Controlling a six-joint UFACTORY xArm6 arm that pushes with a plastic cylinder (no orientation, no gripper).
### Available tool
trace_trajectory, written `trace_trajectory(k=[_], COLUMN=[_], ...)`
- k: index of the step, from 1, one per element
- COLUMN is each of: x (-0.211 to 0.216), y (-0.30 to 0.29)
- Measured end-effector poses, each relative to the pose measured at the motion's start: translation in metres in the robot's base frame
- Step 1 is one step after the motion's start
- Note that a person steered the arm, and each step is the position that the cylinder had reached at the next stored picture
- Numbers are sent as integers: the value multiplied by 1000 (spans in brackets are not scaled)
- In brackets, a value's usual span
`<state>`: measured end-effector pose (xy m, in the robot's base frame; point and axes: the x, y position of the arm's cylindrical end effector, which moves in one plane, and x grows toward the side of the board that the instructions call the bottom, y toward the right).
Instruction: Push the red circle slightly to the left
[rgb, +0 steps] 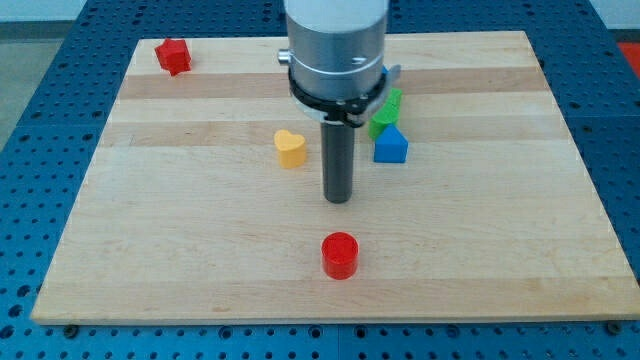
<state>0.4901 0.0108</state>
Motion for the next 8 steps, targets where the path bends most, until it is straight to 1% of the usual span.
trace_trajectory(k=[2, 4, 5, 7, 8], x=[26, 70, 79, 95, 112], y=[34, 35, 18, -41, -43])
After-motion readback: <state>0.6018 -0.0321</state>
